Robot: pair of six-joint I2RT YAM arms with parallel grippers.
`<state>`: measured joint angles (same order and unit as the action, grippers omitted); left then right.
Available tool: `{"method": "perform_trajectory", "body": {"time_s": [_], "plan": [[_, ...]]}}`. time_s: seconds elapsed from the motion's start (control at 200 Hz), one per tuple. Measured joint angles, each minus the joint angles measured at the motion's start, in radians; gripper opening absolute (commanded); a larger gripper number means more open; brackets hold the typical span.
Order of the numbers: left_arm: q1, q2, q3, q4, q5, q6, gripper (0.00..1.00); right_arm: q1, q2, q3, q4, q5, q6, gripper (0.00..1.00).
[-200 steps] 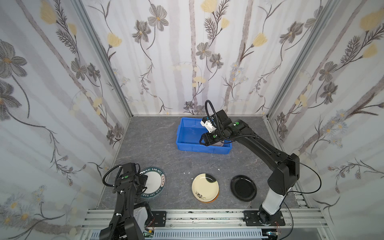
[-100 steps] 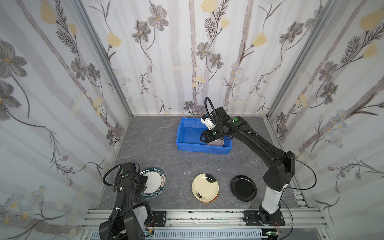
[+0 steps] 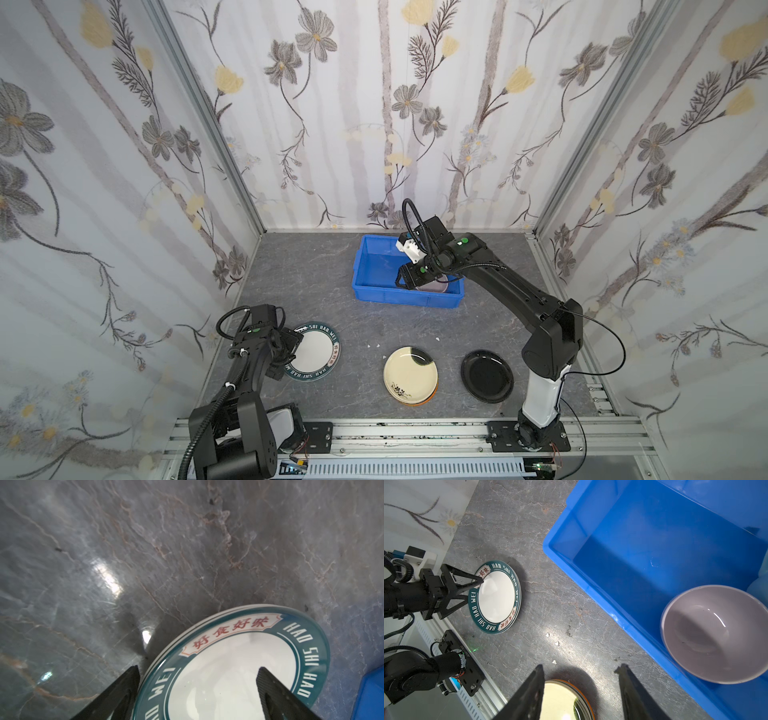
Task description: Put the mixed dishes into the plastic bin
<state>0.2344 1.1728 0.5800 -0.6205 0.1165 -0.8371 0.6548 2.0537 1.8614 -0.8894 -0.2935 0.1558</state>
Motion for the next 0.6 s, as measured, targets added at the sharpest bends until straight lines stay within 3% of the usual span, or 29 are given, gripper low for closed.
{"method": "perform_trajectory", "body": {"time_s": [0.599], "plan": [[-0.242,0.138,0.103,0.041,0.037,0.01,0.86,0.104,0.02,-0.048,-0.017,-0.016,0.01,0.51]]}}
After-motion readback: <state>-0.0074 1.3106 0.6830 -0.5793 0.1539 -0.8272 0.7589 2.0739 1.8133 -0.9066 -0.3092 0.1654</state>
